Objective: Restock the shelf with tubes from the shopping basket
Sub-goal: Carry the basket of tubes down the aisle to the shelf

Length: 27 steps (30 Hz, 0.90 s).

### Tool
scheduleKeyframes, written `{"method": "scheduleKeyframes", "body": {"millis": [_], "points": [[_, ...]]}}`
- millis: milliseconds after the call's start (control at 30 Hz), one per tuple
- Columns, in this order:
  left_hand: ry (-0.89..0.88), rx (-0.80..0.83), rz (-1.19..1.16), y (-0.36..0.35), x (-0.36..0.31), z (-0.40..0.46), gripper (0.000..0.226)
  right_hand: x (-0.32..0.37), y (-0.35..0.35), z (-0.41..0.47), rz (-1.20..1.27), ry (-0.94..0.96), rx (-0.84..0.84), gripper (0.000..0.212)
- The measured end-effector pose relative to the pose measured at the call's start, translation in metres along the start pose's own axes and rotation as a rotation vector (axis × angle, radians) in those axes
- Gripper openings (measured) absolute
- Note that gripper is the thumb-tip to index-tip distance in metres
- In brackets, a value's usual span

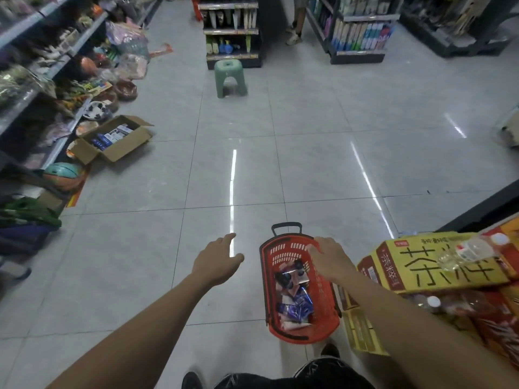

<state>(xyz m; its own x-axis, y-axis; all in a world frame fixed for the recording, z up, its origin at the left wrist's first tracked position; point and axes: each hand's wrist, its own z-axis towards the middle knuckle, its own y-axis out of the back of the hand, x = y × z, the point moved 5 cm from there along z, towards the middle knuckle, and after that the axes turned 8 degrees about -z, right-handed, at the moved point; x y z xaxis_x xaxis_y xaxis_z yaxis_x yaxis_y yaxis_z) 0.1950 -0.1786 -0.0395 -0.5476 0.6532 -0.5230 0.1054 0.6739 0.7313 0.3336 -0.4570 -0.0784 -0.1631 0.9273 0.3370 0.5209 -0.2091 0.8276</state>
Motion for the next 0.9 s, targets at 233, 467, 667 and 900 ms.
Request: {"method": "scheduleKeyframes", "body": {"millis": [233, 467, 667, 900], "points": [[0.071, 0.013, -0.020, -0.061, -0.083, 0.009, 0.080, -0.081, 0.045, 0.021, -0.016, 0.044, 0.043, 0.054], [0.117, 0.012, -0.081, -0.087, -0.132, 0.003, 0.106, -0.129, 0.067, 0.042, -0.069, 0.042, 0.093, 0.061], [0.170, 0.023, -0.115, -0.088, -0.135, 0.002, 0.110, -0.132, 0.069, 0.048, -0.083, 0.048, 0.102, 0.060], [0.214, 0.074, -0.163, -0.092, -0.115, 0.014, 0.108, -0.121, 0.057, 0.051, -0.080, 0.011, 0.112, 0.059]]}}
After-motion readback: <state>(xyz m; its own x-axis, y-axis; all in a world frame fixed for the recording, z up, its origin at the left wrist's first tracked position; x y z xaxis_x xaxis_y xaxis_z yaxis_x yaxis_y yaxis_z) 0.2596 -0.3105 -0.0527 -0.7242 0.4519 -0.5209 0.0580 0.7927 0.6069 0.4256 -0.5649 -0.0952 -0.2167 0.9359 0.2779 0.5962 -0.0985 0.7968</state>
